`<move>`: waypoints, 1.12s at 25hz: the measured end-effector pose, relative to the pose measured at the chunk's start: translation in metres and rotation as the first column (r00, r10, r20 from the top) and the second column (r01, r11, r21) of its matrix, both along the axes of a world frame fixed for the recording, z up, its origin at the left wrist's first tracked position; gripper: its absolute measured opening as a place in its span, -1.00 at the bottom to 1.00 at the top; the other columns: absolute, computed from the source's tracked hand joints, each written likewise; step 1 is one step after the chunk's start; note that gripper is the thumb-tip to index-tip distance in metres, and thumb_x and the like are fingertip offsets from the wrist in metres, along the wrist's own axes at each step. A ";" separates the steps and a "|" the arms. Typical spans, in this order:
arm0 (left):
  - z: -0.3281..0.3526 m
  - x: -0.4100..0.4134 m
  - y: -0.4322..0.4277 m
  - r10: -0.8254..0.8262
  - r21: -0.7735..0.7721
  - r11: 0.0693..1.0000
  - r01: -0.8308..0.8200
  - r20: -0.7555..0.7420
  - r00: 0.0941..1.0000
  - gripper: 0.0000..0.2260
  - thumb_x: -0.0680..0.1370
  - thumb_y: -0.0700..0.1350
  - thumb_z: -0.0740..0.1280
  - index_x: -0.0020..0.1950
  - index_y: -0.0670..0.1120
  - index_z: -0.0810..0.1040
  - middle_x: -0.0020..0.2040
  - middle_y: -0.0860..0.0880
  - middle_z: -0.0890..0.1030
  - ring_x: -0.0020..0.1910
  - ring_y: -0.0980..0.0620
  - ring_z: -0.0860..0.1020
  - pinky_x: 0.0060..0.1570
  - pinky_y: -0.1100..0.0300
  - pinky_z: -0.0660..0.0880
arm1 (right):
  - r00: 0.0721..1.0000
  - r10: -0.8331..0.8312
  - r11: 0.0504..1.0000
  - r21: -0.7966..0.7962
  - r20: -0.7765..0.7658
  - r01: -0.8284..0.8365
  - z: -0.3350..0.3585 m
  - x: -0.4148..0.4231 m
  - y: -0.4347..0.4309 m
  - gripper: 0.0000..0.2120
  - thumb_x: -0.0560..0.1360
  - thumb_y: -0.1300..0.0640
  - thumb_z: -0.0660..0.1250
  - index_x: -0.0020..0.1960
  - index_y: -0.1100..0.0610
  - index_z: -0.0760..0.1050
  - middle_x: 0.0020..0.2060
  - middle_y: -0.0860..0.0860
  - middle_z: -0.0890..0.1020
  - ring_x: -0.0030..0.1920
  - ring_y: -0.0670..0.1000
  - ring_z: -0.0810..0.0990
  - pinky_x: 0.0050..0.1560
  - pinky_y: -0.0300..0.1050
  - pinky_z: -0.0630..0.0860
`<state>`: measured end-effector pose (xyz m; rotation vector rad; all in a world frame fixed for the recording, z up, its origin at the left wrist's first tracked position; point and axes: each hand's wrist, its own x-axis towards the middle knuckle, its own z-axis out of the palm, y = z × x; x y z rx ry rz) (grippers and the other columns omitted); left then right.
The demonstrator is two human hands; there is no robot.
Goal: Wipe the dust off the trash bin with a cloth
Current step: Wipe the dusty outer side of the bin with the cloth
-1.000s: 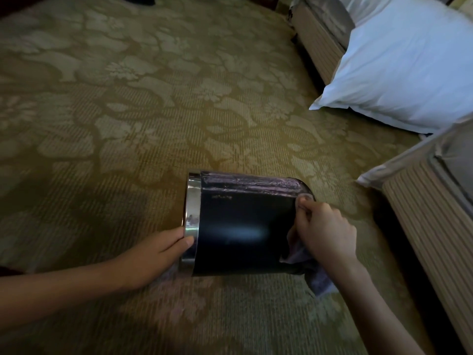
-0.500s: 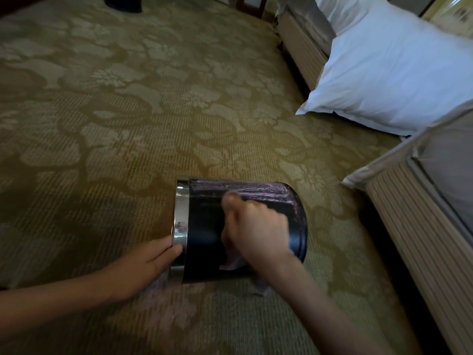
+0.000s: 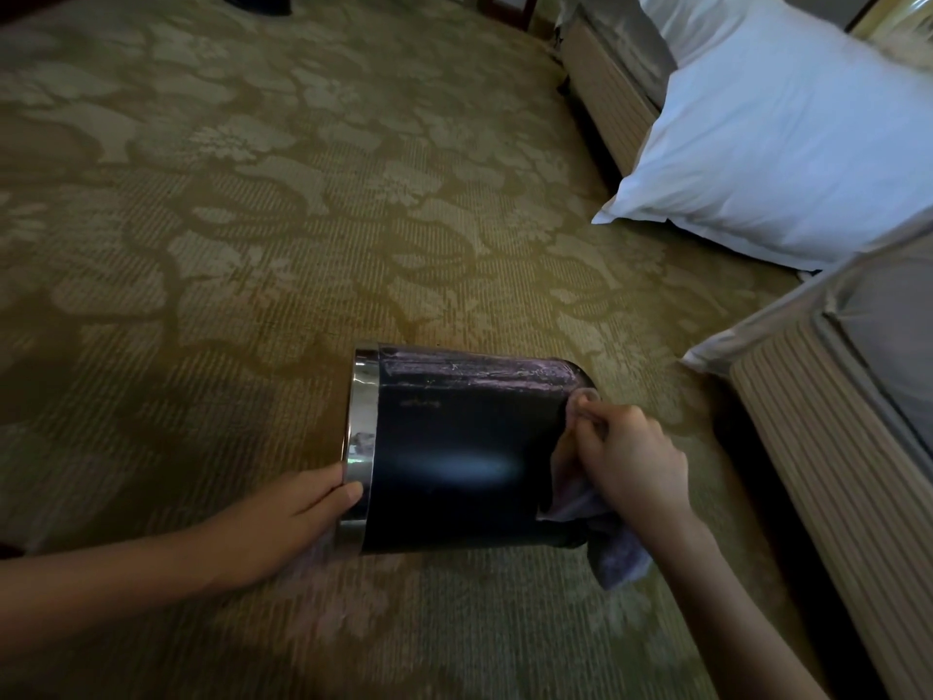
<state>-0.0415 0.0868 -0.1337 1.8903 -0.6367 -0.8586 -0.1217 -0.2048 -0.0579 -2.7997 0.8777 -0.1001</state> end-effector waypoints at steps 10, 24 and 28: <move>-0.004 0.005 -0.001 -0.023 -0.044 0.999 0.024 0.033 0.999 -0.74 0.64 -0.01 0.11 0.17 0.04 0.57 0.09 0.13 0.66 0.10 0.20 0.60 0.19 0.22 0.49 | 0.866 0.501 0.863 -0.079 0.000 -0.499 -0.014 0.063 0.137 -0.79 0.58 0.06 0.14 0.13 0.09 0.46 -0.14 0.03 0.62 -0.12 0.15 0.62 -0.24 -0.06 0.24; -0.001 -0.003 0.002 -0.057 0.042 0.998 0.054 0.073 0.996 -0.78 0.65 -0.01 0.10 0.02 0.14 0.55 -0.07 0.33 0.63 -0.05 0.32 0.59 -0.03 0.33 0.52 | 0.999 0.015 0.994 -0.105 -0.042 -0.020 -0.003 -0.003 -0.001 -0.65 0.62 -0.17 0.09 0.27 -0.14 0.53 0.01 0.07 0.66 0.03 0.21 0.62 -0.09 0.01 0.42; -0.002 -0.001 0.003 -0.050 -0.001 0.999 0.050 0.044 0.998 -0.76 0.65 0.00 0.09 0.11 0.16 0.55 0.01 0.31 0.64 0.03 0.31 0.60 0.05 0.33 0.50 | 0.997 0.058 0.992 -0.113 -0.054 -0.064 0.000 0.015 0.023 -0.67 0.64 -0.12 0.07 0.16 -0.05 0.57 -0.08 0.09 0.66 -0.03 0.22 0.63 -0.15 -0.01 0.43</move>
